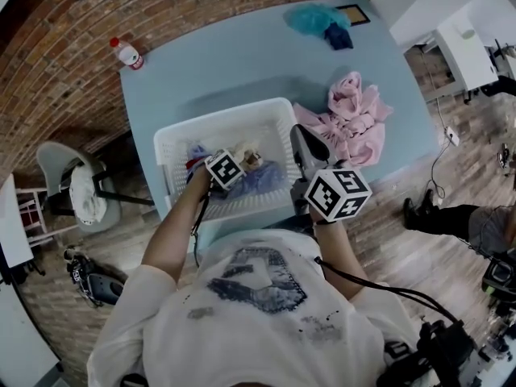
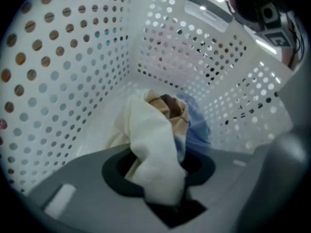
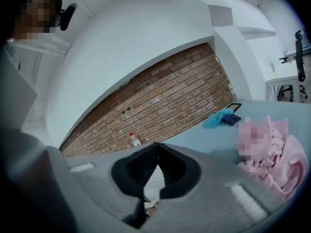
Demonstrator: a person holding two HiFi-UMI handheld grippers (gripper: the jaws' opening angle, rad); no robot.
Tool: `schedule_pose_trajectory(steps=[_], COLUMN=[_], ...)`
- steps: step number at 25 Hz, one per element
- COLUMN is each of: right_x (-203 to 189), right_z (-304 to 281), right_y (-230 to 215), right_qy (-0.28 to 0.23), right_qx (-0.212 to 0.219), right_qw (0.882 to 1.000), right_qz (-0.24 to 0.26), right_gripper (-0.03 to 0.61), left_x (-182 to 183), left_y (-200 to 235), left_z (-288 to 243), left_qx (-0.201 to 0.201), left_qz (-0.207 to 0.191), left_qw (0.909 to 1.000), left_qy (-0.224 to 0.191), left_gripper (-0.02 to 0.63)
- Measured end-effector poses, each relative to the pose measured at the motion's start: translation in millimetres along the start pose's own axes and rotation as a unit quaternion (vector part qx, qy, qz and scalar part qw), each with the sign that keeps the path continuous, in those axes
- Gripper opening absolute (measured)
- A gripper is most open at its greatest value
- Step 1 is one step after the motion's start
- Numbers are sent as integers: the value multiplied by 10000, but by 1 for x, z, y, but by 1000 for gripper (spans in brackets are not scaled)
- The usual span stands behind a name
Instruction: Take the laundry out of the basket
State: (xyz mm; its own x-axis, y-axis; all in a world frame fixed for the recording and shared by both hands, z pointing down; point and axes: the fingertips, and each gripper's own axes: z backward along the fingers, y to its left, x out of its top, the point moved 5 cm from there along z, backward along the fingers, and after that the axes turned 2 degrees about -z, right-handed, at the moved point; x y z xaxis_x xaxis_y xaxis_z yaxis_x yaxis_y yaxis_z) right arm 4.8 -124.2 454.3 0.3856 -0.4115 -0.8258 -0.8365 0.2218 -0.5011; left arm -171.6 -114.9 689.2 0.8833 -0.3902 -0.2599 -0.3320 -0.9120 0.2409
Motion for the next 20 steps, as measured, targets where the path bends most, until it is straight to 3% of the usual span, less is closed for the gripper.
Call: schedule_pose_trajectory(steps=[2, 4, 6, 11, 20], right_x=[0, 0, -1, -1, 4], right_z=[3, 5, 7, 10, 12], right_y=[0, -1, -1, 5, 23], right_qy=[1, 1, 2, 35, -4], right_qx=[13, 28, 56, 166, 431], right_qw=[10000, 10000, 10000, 9999, 9989], right_qz=[1, -18, -35, 19, 195], right_gripper=[-3, -3, -3, -3, -3], left_x=[-7, 3, 9, 18, 23], left_y=[-11, 0, 4, 3, -8], left_z=[2, 9, 22, 66, 123], left_qx=[-373, -70, 41, 126, 612], left_qz=[380, 345, 579, 1294, 1600], left_qw=[9986, 9986, 9954, 9749, 9472], left_qy=[46, -384, -766, -1808, -2709], left_gripper=[172, 169, 167, 167, 167])
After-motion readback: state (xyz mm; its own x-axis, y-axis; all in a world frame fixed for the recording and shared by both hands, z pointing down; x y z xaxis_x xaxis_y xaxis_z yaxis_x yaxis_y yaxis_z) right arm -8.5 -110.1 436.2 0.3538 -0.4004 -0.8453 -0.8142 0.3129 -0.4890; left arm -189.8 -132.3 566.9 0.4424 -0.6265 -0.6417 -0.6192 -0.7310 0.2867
